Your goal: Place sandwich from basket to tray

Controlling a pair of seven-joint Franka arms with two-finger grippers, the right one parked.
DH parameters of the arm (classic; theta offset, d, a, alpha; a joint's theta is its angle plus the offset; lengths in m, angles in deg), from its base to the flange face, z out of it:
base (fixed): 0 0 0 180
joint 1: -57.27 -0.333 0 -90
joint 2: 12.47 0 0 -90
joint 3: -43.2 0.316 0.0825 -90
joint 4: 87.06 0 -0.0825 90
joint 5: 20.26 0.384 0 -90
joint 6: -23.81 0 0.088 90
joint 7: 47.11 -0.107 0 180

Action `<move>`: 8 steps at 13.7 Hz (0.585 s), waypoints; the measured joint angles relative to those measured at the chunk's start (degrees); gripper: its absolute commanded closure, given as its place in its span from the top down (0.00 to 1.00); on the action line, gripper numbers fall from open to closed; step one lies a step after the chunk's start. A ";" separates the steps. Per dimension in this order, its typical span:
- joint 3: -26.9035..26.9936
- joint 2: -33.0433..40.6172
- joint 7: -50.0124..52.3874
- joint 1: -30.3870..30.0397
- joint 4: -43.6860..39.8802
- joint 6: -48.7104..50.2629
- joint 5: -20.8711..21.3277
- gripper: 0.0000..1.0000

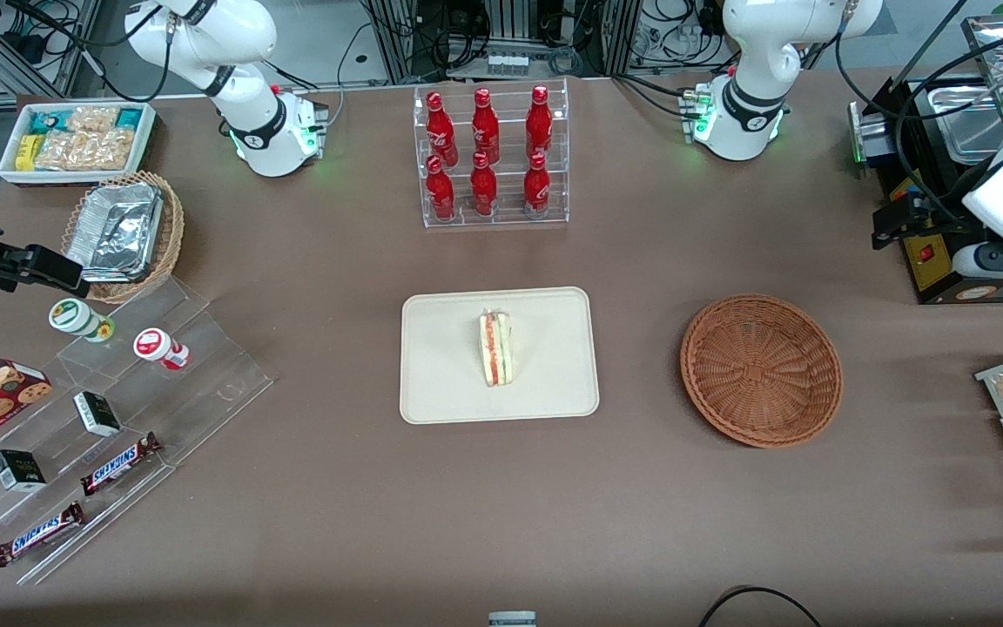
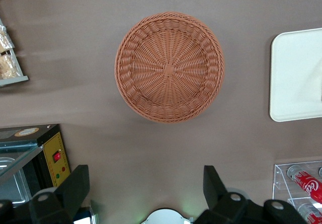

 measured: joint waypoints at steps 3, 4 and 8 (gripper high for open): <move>0.36 1.71 -0.06 0.00 1.49 -0.12 0.01 1.00; 0.47 1.97 -0.06 -0.01 1.60 -0.16 0.11 1.00; 0.67 2.11 0.29 -0.03 1.61 -0.24 0.30 1.00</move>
